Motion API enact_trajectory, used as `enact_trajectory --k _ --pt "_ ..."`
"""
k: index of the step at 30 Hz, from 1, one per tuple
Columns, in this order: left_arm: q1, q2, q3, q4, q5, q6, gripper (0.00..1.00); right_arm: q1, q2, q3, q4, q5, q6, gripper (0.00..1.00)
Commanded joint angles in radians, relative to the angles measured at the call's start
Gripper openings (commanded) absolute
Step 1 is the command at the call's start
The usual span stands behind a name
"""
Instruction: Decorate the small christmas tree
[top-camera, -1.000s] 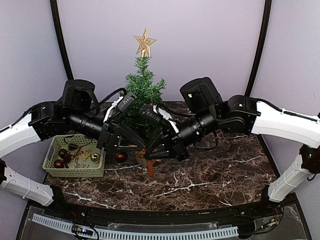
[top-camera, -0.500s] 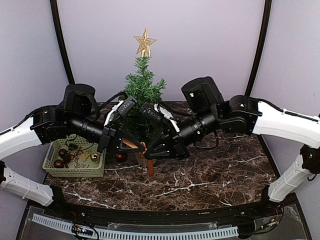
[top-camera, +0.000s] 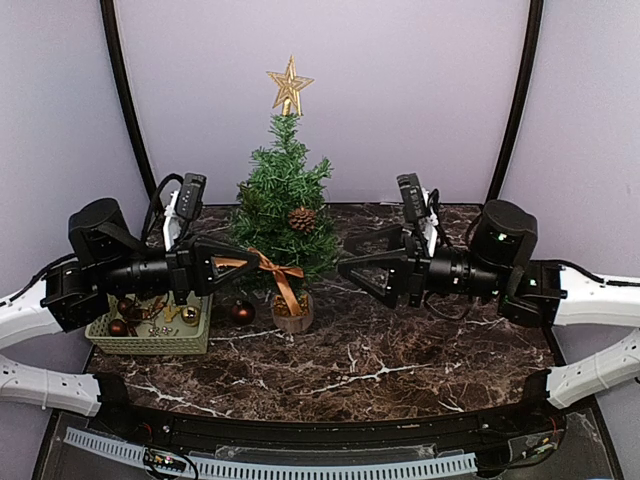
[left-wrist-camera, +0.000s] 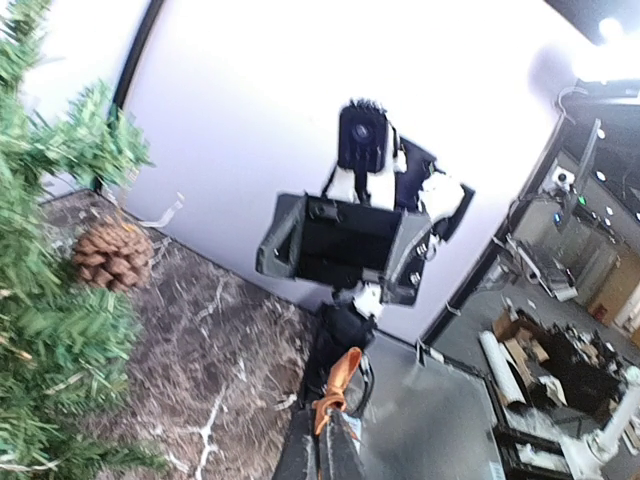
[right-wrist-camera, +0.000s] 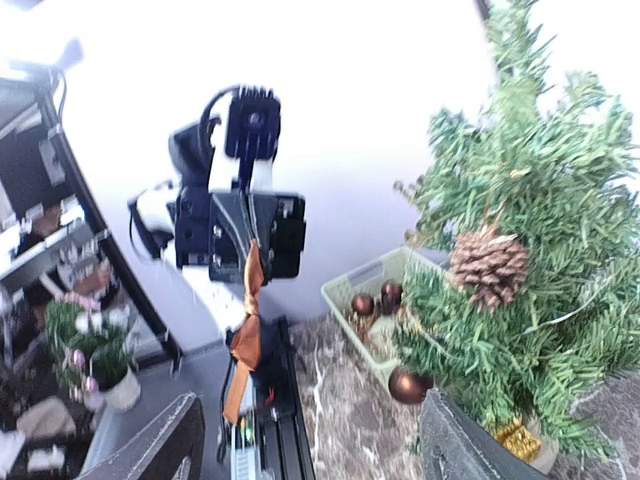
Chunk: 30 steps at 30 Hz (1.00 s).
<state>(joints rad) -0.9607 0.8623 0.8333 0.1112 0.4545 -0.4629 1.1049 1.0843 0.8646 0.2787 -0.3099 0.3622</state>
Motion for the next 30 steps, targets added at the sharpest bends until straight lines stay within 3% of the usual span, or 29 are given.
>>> enact_trajectory --k 1,15,30 --pt "-0.005 -0.027 -0.074 0.264 -0.128 -0.047 0.00 0.057 0.030 -0.057 0.416 0.160 0.092 0.75" --pt "-0.004 -0.027 -0.114 0.333 -0.132 -0.101 0.00 0.112 0.268 0.099 0.469 0.081 0.060 0.61" --pt "-0.005 -0.039 -0.136 0.340 -0.137 -0.117 0.00 0.132 0.353 0.165 0.514 0.072 0.047 0.20"
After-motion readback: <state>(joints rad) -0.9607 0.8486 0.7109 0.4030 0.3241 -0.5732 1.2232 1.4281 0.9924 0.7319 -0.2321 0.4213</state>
